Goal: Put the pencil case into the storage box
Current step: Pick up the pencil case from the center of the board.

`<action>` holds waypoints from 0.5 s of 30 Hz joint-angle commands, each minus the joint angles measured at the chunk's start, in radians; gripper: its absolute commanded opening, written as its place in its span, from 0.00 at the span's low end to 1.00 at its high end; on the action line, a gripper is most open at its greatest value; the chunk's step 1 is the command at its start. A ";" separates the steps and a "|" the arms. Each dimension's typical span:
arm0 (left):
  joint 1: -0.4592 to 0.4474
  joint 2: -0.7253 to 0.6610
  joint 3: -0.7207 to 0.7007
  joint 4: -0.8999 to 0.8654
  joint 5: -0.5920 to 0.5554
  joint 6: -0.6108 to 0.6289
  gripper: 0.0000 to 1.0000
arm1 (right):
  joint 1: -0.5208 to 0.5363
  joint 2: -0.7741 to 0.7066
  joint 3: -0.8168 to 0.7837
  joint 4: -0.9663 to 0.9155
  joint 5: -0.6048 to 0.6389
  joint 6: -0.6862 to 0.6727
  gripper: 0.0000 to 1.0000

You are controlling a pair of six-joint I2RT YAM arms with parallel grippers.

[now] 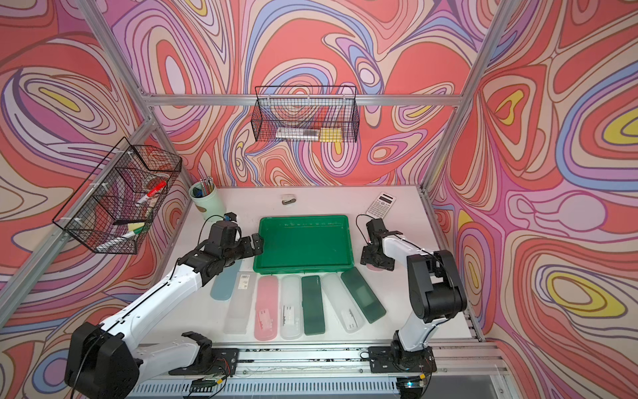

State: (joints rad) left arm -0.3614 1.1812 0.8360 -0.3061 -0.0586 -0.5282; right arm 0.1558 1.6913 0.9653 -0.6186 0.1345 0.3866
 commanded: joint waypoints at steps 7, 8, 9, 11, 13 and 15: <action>-0.008 -0.060 0.037 -0.075 -0.041 -0.006 0.99 | 0.065 -0.122 -0.011 -0.080 0.094 0.036 0.62; -0.008 -0.064 0.040 -0.084 -0.041 -0.008 0.99 | 0.071 -0.144 -0.011 -0.091 0.097 0.042 0.62; -0.008 -0.067 0.044 -0.087 -0.038 -0.009 0.99 | 0.075 -0.166 -0.010 -0.102 0.098 0.047 0.62; -0.008 -0.075 0.049 -0.088 -0.017 -0.006 0.99 | 0.084 -0.219 -0.004 -0.128 0.098 0.056 0.62; -0.008 -0.076 0.056 -0.093 -0.003 -0.012 0.99 | 0.092 -0.266 0.015 -0.162 0.102 0.065 0.62; -0.010 -0.074 0.069 -0.101 0.007 -0.019 0.99 | 0.099 -0.308 0.039 -0.199 0.104 0.071 0.62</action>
State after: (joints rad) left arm -0.3618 1.1210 0.8692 -0.3752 -0.0723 -0.5331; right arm 0.2451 1.4307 0.9680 -0.7574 0.2089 0.4316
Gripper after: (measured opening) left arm 0.994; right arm 0.772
